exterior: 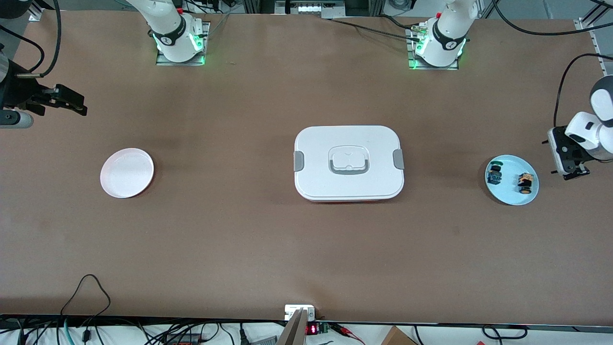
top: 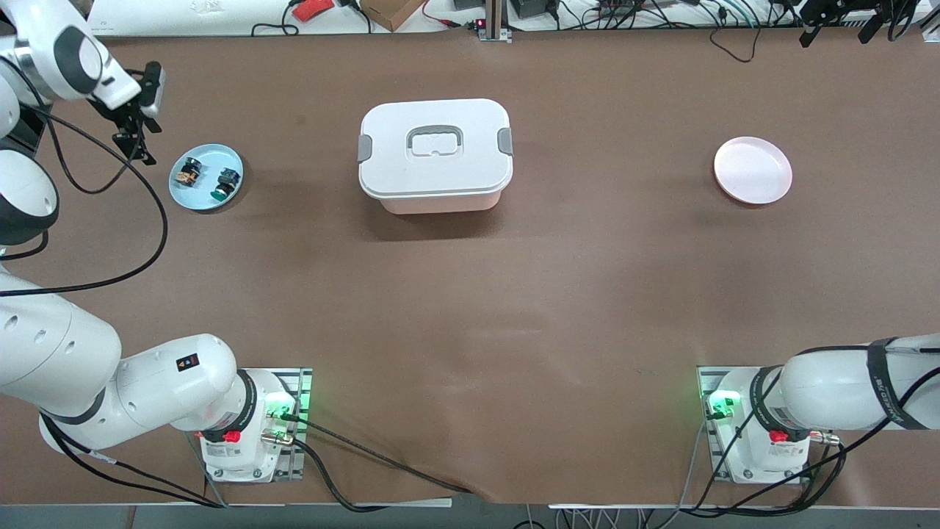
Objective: Transfer orange switch to right arm and place
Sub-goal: 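Move the left gripper down over the orange switch on the blue plate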
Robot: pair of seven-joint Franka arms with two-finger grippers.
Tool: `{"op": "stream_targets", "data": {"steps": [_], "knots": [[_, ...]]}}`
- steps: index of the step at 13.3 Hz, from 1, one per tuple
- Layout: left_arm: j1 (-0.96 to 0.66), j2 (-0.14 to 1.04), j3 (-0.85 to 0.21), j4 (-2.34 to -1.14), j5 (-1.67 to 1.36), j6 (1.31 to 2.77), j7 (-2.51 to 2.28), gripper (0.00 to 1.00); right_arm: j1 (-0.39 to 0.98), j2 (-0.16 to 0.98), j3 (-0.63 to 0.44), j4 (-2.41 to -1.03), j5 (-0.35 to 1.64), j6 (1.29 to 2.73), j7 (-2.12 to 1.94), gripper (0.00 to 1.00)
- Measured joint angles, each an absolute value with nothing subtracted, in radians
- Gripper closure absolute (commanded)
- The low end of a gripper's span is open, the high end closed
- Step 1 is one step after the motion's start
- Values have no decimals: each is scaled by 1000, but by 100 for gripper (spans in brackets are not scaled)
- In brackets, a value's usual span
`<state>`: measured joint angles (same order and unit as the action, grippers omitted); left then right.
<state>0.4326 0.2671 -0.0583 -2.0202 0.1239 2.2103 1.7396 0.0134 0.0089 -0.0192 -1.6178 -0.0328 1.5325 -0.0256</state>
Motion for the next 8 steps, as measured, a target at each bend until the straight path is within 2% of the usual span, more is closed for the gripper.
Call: {"op": "stream_targets", "data": {"steps": [2, 4, 8], "knots": [[474, 317, -58, -2085, 124, 2371, 1863, 0, 12, 15, -23, -1618, -33, 1542, -26, 0], [498, 379, -58, -2098, 124, 2471, 1979, 0, 12, 20, -23, -1618, -34, 1545, -26, 0], [499, 446, -70, -2096, 124, 2559, 2105, 0, 12, 20, -23, -1618, -34, 1545, -26, 0]]}}
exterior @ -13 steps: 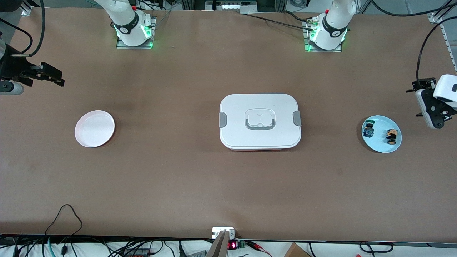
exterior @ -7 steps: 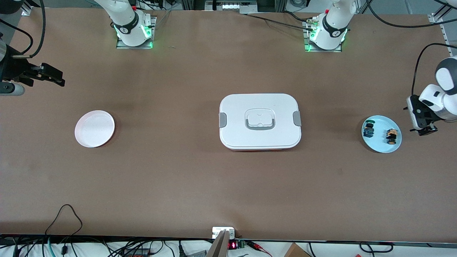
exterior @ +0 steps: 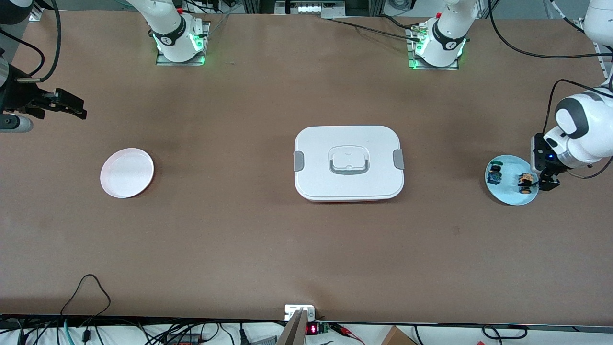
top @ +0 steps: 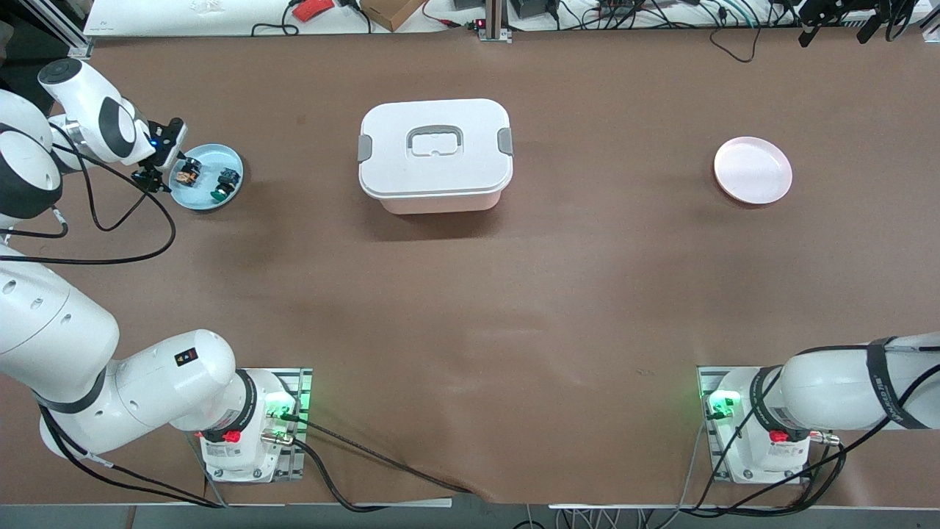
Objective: Transfer orange switch to right arm and place
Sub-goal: 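Move the left gripper down over the orange switch on the blue plate, then close the left gripper on the orange switch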
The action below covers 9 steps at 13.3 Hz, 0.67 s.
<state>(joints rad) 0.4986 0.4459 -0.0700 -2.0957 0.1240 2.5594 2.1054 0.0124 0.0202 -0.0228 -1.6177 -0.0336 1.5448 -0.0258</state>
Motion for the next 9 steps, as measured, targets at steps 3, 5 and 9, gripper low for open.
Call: {"op": "stream_targets", "data": {"steps": [3, 5, 9], "knots": [[499, 446, -72, -2094, 124, 2560, 2121, 0, 13, 20, -21, -1617, -34, 1544, -51, 0], [499, 449, -72, -2094, 124, 2561, 2122, 0, 13, 20, -21, -1617, -33, 1544, -79, 0], [498, 476, -75, -2069, 124, 2571, 2122, 0, 13, 20, -22, -1616, -33, 1544, -81, 0]]}}
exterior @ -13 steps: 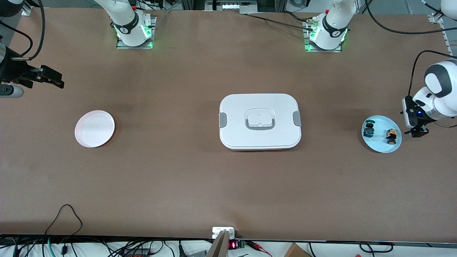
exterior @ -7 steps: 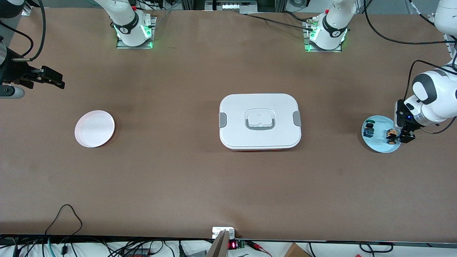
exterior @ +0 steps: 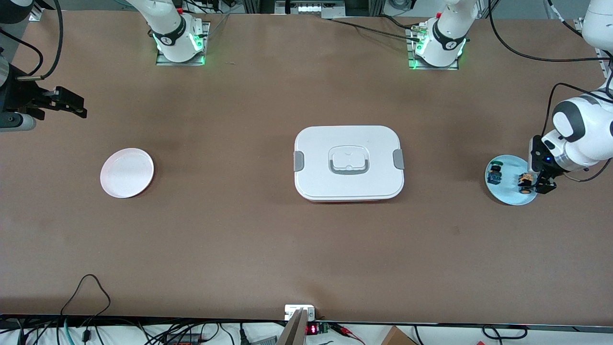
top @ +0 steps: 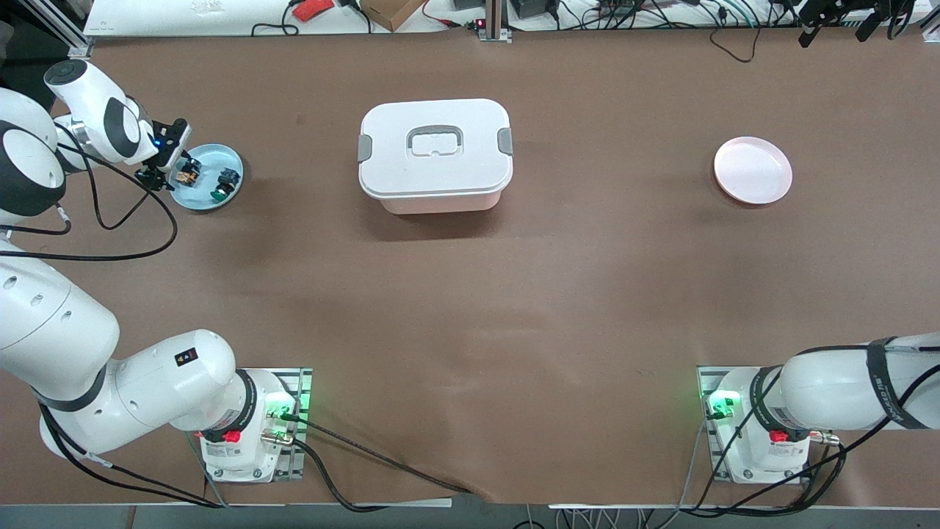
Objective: Transfer orange switch to right arm and place
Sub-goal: 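Close the left gripper on the orange switch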
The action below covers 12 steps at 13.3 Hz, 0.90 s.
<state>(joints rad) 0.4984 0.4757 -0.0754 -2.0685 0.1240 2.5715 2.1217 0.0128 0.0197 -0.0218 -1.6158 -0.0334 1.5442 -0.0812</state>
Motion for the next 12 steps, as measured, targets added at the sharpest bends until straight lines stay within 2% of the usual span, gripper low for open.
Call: {"op": "stream_targets", "data": {"steps": [9, 11, 12], "knots": [[499, 549, -79, -1997, 97, 2573, 2120, 3, 13, 20, -22, -1615, -33, 1545, -81, 0], [498, 550, -79, -1996, 96, 2573, 2120, 12, 13, 20, -22, -1615, -33, 1545, -81, 0], [498, 551, -79, -1996, 96, 2573, 2120, 20, 13, 20, -22, -1615, -33, 1545, -81, 0]]}}
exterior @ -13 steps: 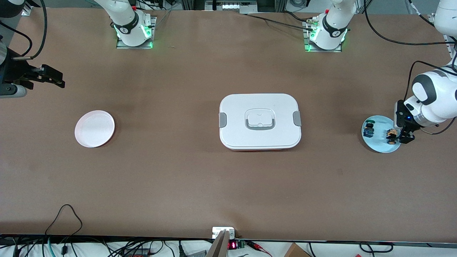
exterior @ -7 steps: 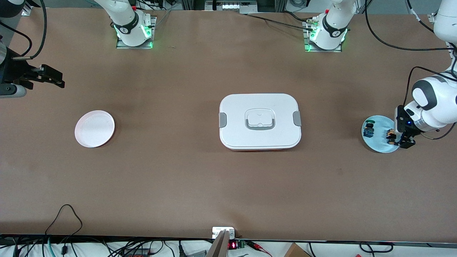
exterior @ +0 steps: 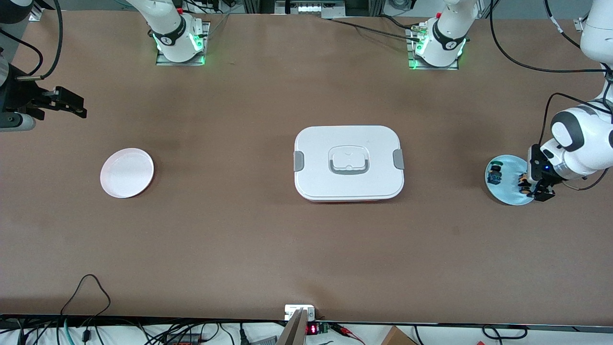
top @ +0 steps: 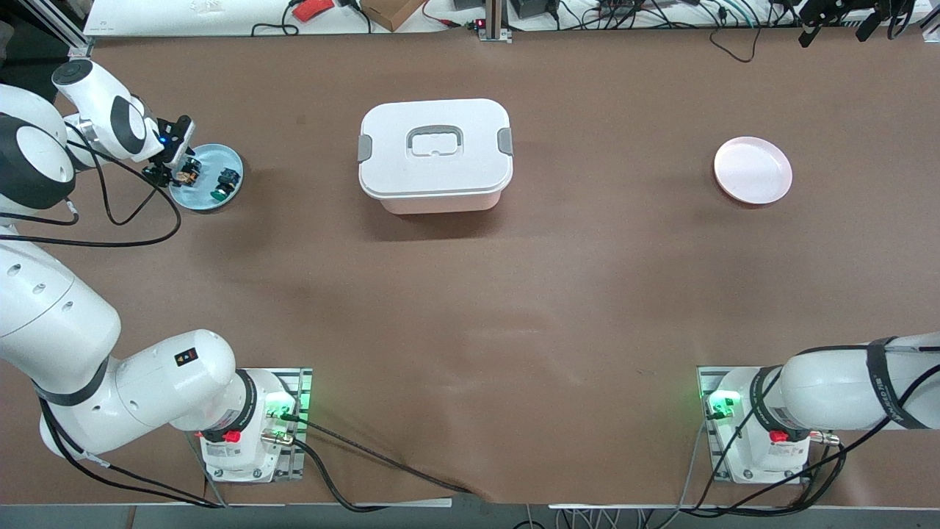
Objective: Transfer orange switch to right arm and place
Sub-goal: 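Close the left gripper on the orange switch, then lift the orange switch with the left gripper while the right gripper reaches inward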
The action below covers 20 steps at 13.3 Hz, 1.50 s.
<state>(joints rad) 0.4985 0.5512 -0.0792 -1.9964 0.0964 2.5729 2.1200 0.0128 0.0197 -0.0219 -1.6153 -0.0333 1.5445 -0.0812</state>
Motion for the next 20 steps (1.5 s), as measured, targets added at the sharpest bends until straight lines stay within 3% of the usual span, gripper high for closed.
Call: {"op": "stream_targets", "data": {"steps": [1, 4, 5, 7, 12, 20], "knots": [[499, 552, -79, -1996, 96, 2573, 2120, 26, 13, 20, -22, -1615, -33, 1545, -81, 0], [499, 555, -79, -1994, 96, 2573, 2120, 59, 13, 20, -22, -1615, -33, 1544, -81, 0], [499, 555, -80, -1993, 96, 2573, 2121, 76, 13, 20, -22, -1615, -33, 1544, -81, 0], [498, 555, -87, -1992, 96, 2573, 2129, 100, 13, 20, -22, -1615, -33, 1544, -81, 0], [499, 522, -120, -1960, 96, 2512, 2125, 100, 13, 20, -22, -1615, -33, 1544, -81, 0], [497, 303, -207, -1744, 92, 1905, 1972, 100, 12, 20, -23, -1615, -33, 1542, -81, 0]]}}
